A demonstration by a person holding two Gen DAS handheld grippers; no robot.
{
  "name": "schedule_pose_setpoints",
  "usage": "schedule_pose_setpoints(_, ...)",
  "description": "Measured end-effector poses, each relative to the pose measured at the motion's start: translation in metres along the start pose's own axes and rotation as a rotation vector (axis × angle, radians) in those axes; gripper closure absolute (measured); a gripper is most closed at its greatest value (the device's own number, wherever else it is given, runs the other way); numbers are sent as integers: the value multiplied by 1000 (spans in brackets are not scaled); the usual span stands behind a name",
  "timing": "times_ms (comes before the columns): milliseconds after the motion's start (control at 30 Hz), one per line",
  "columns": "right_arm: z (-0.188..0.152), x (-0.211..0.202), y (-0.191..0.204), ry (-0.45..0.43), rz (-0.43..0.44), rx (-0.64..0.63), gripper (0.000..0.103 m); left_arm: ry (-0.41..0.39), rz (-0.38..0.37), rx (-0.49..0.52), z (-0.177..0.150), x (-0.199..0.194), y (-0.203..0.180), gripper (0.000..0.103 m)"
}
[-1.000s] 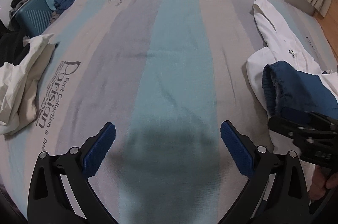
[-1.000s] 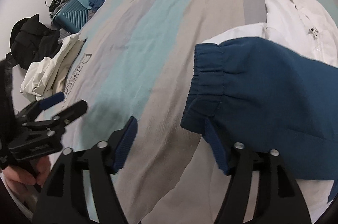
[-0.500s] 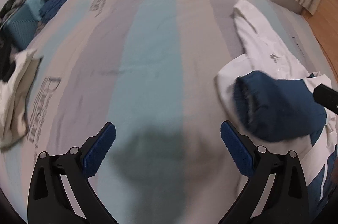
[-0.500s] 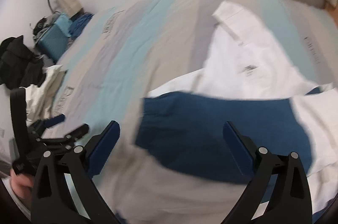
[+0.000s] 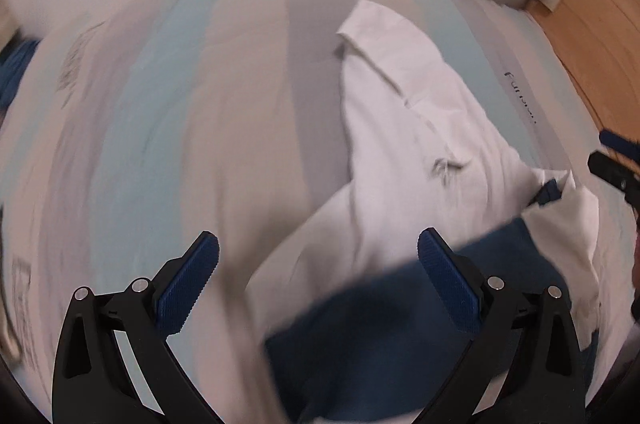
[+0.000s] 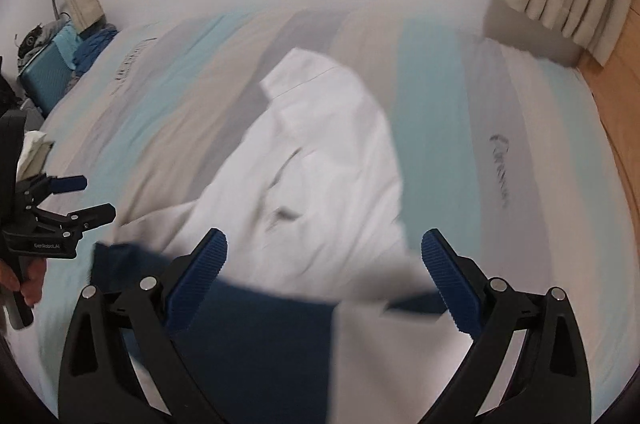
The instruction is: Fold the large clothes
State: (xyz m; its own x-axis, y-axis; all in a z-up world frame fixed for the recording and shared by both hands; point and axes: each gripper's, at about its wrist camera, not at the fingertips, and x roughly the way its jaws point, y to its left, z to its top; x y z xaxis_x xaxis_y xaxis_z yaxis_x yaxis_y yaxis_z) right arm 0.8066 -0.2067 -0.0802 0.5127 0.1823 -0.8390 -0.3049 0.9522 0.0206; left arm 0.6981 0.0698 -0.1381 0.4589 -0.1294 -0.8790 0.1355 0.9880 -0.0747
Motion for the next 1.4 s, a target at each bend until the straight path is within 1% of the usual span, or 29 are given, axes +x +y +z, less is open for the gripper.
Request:
schedule_pose_setpoints(67,19,19,-16,3,12,-18,9,4,-4,41,29,21,-12,6)
schedule_pose_setpoints(133,33,38,-27,21,40,-28,9,6,-19,76,49,38,-19,6)
schedule_pose_setpoints(233,57,79,-42,49,65,-33,9,11,-38,124,81,70,-29,6)
schedule_pose_setpoints(333,76,118,-51,66,65,-23,9,47,-77,105,109,107,-28,6)
schedule_pose_setpoints(467,92,166,-59,98,76,-26,9,43,-113,124,134,142,-26,6)
schedule_pose_setpoints(600,103,200,-61,114,56,-80,9,63,-136,138,148,174,-24,6)
schedule_pose_setpoints(633,105,208,-63,112,41,-89,10,64,-131,148,150,179,-24,6)
schedule_pose_setpoints(700,106,218,-64,117,38,-93,12,66,-130,162,153,188,-24,6)
schedule_pose_setpoints(800,109,233,-63,124,49,-108,17,60,-158,143,158,198,-22,6)
schedule_pose_setpoints(833,109,236,-62,126,53,-110,21,64,-162,134,160,203,-21,6)
schedule_pose_setpoints(900,111,245,-61,140,67,-102,25,88,-159,115,165,214,-21,6)
schedule_pose_setpoints(1033,114,255,-58,139,61,-76,25,67,-192,101,171,219,-24,7)
schedule_pose_setpoints(1100,113,262,-56,154,77,-64,25,76,-198,107,171,224,-26,9)
schedule_pose_setpoints(1167,111,266,-53,159,75,-70,24,91,-187,106,172,231,-28,11)
schedule_pose_setpoints(1267,108,271,-49,159,59,-66,24,72,-178,117,174,235,-39,13)
schedule_pose_setpoints(1400,108,275,-45,151,41,-47,24,68,-178,117,175,236,-41,13)
